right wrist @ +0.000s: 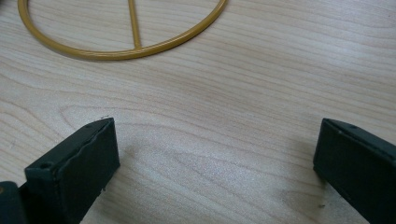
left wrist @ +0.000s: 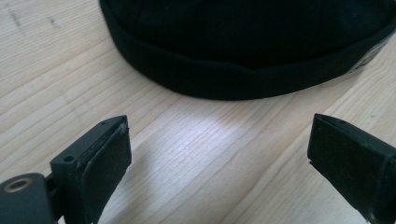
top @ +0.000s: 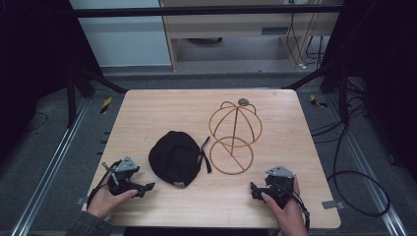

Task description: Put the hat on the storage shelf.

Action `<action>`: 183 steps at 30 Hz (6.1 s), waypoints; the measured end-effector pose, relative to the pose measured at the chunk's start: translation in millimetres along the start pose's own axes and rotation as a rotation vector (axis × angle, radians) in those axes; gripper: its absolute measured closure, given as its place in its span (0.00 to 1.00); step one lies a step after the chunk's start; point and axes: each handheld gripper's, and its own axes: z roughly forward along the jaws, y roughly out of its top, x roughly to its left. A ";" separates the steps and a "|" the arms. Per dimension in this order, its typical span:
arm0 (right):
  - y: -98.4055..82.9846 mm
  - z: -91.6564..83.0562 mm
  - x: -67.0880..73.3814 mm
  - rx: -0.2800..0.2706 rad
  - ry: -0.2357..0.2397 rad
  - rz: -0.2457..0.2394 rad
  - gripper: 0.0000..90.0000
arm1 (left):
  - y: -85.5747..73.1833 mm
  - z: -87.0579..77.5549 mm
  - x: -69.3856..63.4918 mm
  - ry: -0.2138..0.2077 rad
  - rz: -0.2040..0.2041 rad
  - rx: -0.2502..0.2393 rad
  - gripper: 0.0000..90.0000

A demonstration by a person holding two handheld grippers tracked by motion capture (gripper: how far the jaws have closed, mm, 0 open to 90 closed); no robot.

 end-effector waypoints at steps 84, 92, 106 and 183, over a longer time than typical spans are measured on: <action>-0.7 -1.1 -1.9 0.002 0.019 -0.009 0.00 | 161.6 27.0 -27.3 0.028 0.267 0.224 0.11; -1.0 -1.3 -2.0 0.002 0.020 -0.011 0.00 | 161.5 35.3 -25.0 0.020 0.235 0.234 0.30; -1.0 -1.3 -1.9 0.002 0.021 -0.011 0.00 | 164.0 36.5 -14.0 -0.016 0.217 0.254 0.69; -1.3 -1.7 -2.0 0.003 0.021 -0.014 0.00 | 228.9 -169.3 -58.4 0.006 0.327 -0.143 0.81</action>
